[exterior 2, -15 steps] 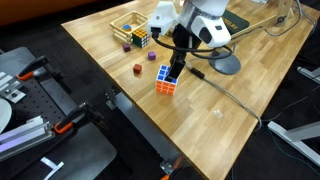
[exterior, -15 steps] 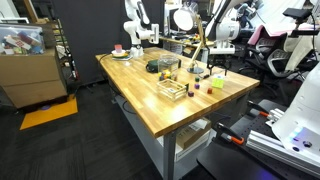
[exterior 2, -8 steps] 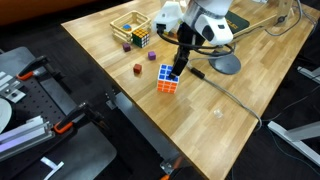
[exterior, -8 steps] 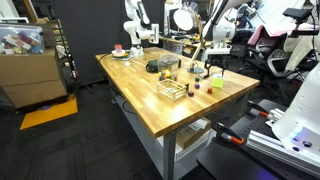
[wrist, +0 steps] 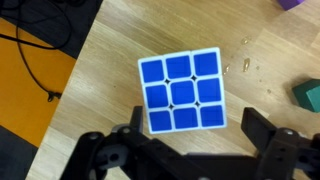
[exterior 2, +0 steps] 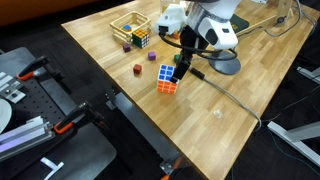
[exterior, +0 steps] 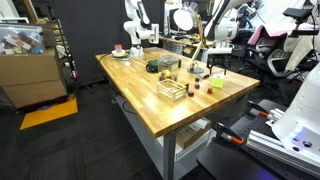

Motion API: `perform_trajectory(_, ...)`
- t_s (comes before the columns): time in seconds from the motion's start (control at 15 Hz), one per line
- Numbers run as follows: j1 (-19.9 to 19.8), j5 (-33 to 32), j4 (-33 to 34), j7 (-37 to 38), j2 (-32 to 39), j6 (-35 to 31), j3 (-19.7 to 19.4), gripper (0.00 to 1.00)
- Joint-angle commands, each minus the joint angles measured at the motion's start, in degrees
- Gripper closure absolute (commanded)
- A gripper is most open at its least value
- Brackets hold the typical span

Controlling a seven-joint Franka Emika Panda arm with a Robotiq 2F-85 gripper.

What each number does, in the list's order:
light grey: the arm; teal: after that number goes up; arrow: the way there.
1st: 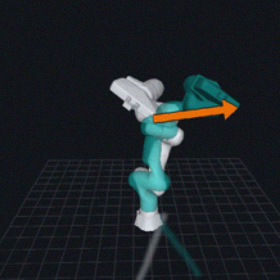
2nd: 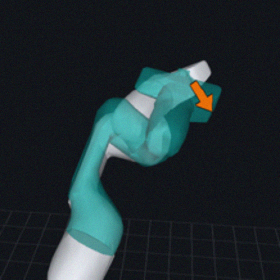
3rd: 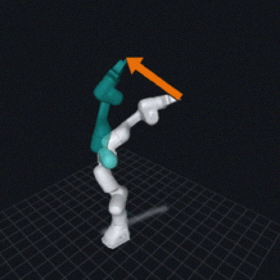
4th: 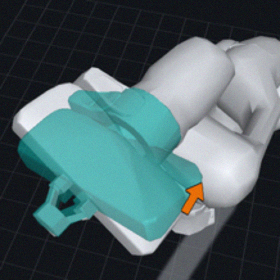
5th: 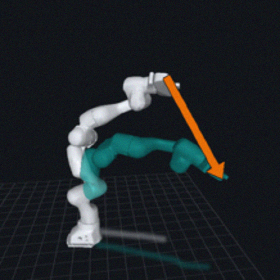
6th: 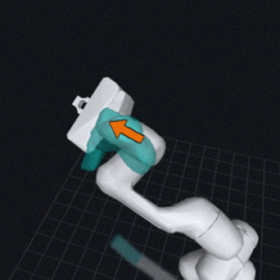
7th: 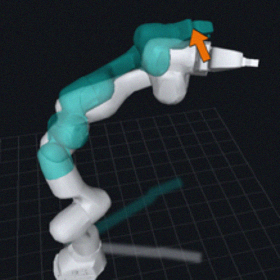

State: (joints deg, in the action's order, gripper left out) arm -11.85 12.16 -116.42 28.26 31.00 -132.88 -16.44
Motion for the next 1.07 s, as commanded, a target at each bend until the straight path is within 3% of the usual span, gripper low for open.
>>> perform_trajectory(0.0,-1.27,1.44,0.37,0.29,-0.75,2.63,0.02,0.00)
perform_trajectory(0.53,-3.89,9.32,1.63,-1.19,1.63,9.83,1.49,0.00)
perform_trajectory(1.0,-5.07,11.69,3.41,-2.41,3.81,9.75,1.47,0.01)
